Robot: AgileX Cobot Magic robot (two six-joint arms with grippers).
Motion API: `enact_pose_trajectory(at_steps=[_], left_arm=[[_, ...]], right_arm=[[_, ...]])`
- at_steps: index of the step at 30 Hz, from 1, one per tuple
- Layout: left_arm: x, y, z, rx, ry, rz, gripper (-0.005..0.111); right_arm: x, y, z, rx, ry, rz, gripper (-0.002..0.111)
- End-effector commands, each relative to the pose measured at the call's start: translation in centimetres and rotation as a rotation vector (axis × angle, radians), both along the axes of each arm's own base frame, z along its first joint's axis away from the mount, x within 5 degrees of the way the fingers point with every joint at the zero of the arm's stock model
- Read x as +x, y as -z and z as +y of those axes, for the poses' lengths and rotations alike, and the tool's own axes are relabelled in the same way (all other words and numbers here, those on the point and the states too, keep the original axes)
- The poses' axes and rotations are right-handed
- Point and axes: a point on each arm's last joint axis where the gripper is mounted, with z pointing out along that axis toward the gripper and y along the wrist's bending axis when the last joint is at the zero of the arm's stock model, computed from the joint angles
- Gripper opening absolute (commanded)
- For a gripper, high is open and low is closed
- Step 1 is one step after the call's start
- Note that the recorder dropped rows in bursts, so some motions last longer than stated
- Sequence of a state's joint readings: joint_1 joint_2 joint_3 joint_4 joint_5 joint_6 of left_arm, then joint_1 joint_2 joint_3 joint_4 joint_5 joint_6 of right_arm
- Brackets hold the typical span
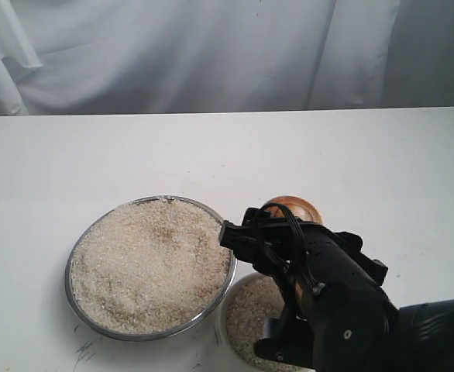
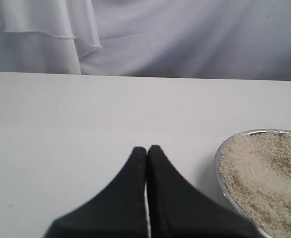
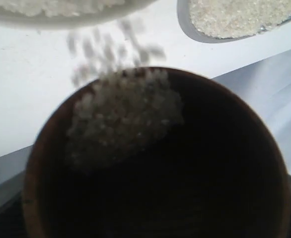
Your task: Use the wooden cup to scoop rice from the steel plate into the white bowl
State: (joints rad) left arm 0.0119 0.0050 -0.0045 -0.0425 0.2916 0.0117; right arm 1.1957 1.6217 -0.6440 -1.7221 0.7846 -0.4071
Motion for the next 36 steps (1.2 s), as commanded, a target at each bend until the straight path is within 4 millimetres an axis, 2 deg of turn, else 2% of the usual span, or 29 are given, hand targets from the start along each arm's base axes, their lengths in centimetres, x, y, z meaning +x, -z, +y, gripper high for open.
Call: enact_pose_trajectory(at_steps=[1,9,29,36], left_arm=[[0.0,0.1,0.0,-0.004,0.001,-0.007,0.0],[0.0,0.1,0.0,-0.004,0.001,-0.007,0.0],[0.0,0.1,0.0,-0.004,0.001,-0.007,0.0],[0.0,0.1,0.0,-0.004,0.001,-0.007,0.0]], right_arm=[[0.0,0.0,-0.2,-0.003,0.003,-0.024,0.0],[-0.9,-0.2,0.3,0.016,-0.009,-0.047,0.0],[-0.6,-2.2,1.1,-0.035,0.007,-0.183,0.0],[-1.5,-2.3,1.5,-0.042,-0.021,-0.203,0.0]])
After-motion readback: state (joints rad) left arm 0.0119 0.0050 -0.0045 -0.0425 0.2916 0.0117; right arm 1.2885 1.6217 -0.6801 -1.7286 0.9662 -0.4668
